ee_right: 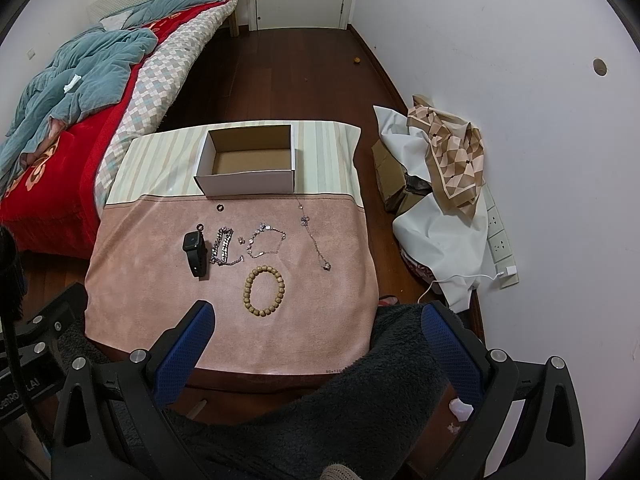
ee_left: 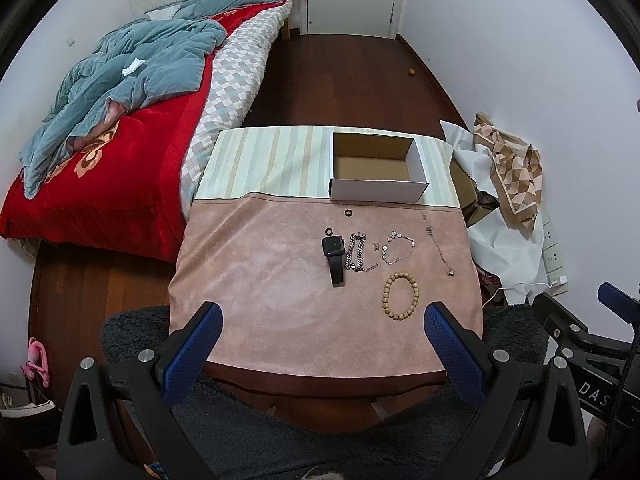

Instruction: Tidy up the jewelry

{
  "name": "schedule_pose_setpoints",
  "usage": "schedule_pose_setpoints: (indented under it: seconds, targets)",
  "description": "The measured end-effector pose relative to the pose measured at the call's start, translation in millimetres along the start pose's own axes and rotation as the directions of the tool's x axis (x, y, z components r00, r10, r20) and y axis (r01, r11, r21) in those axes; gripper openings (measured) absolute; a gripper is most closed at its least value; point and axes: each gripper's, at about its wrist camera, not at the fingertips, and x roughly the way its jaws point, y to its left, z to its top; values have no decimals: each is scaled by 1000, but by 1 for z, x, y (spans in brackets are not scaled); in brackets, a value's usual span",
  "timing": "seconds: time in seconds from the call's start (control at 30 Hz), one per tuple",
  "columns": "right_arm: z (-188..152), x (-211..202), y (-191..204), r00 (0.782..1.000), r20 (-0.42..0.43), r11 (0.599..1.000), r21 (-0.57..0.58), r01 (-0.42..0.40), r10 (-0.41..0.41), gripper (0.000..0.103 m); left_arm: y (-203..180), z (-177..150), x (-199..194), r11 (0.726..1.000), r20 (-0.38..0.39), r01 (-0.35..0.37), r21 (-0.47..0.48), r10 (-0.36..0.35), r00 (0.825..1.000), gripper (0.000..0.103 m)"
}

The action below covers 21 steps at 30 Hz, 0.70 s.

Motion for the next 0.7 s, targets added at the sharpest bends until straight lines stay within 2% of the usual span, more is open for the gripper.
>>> schedule_pose_setpoints:
  seconds: [0.7]
  targets:
    - [0, -1, -1, 1000, 1, 1000, -2, 1, -1, 103, -4, 4, -6, 1000, 0, 2, 5, -2, 1000, 103]
